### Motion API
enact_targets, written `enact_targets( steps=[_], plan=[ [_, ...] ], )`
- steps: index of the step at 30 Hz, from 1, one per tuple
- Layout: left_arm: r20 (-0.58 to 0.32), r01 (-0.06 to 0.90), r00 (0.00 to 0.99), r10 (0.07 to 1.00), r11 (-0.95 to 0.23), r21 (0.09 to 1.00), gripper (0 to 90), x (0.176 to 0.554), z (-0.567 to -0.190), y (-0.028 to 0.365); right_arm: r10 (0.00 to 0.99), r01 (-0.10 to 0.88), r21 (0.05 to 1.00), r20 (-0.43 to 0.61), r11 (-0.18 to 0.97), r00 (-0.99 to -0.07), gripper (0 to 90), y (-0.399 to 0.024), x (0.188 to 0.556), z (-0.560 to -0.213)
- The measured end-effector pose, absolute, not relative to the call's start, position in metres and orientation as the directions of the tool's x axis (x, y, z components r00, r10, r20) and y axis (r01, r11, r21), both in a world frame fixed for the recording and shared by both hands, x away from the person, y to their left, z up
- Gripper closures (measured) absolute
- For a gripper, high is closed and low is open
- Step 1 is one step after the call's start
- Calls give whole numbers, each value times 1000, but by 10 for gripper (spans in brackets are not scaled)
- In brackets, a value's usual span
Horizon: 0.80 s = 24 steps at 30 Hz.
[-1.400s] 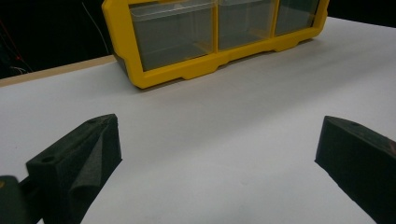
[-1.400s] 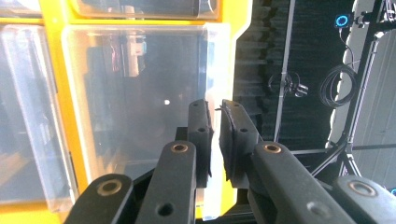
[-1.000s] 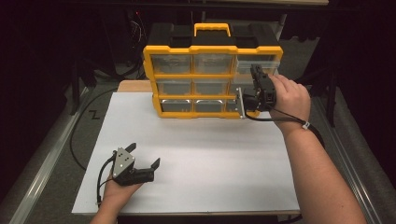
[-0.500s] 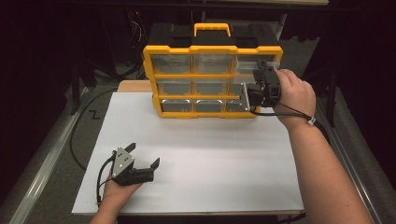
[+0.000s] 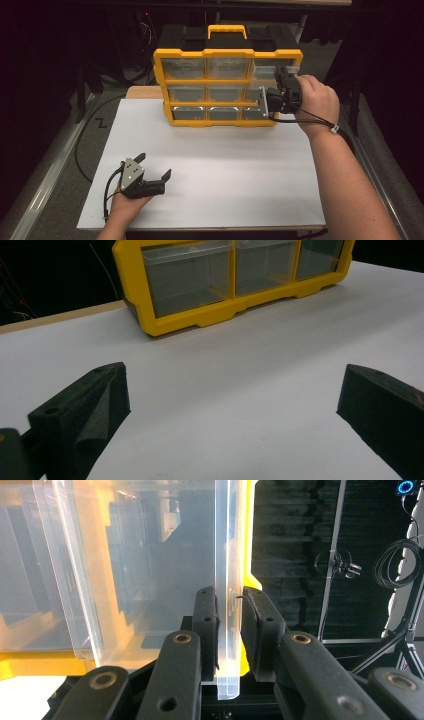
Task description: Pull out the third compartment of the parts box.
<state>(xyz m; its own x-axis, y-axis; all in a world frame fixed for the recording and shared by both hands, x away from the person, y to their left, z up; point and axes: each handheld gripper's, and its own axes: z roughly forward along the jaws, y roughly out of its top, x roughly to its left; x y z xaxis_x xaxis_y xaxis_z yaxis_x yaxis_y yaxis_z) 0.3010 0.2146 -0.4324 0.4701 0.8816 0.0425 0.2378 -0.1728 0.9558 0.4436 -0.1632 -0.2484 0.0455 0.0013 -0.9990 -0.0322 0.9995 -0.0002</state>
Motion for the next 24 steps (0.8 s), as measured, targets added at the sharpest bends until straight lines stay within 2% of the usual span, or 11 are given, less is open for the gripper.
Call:
enact_targets(
  steps=[24],
  plan=[
    [32,233,468,883,-158,959,14,301,-431,215,-2,-63,-7,-997,998,78,803,-165,403,-253]
  ],
)
